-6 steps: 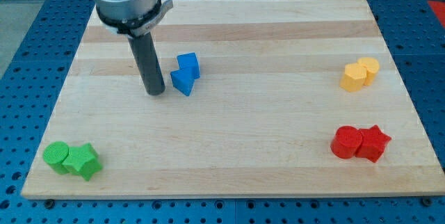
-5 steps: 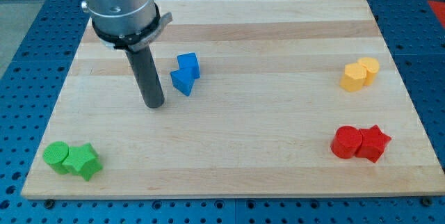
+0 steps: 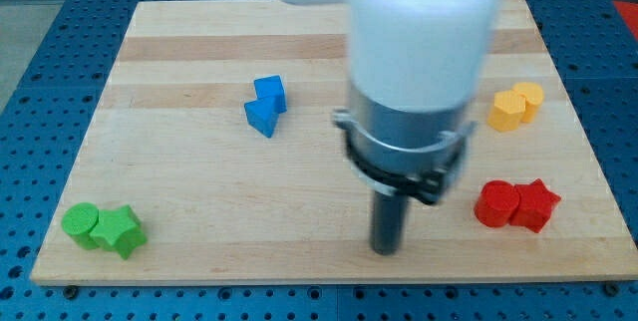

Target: Move your arm closer to the red star

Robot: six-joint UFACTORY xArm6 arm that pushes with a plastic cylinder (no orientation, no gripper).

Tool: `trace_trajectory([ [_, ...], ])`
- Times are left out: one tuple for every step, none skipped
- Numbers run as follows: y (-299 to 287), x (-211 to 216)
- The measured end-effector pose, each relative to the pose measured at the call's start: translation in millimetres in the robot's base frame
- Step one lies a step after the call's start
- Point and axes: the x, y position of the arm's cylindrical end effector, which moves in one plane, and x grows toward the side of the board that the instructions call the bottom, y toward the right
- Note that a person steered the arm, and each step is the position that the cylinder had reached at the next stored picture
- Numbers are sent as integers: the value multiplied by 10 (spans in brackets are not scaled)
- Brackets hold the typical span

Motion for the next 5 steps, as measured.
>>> trace_trajectory([
  [625,138],
  [1318,140],
  [2032,94],
  [2413,-148],
  [2333,-385],
])
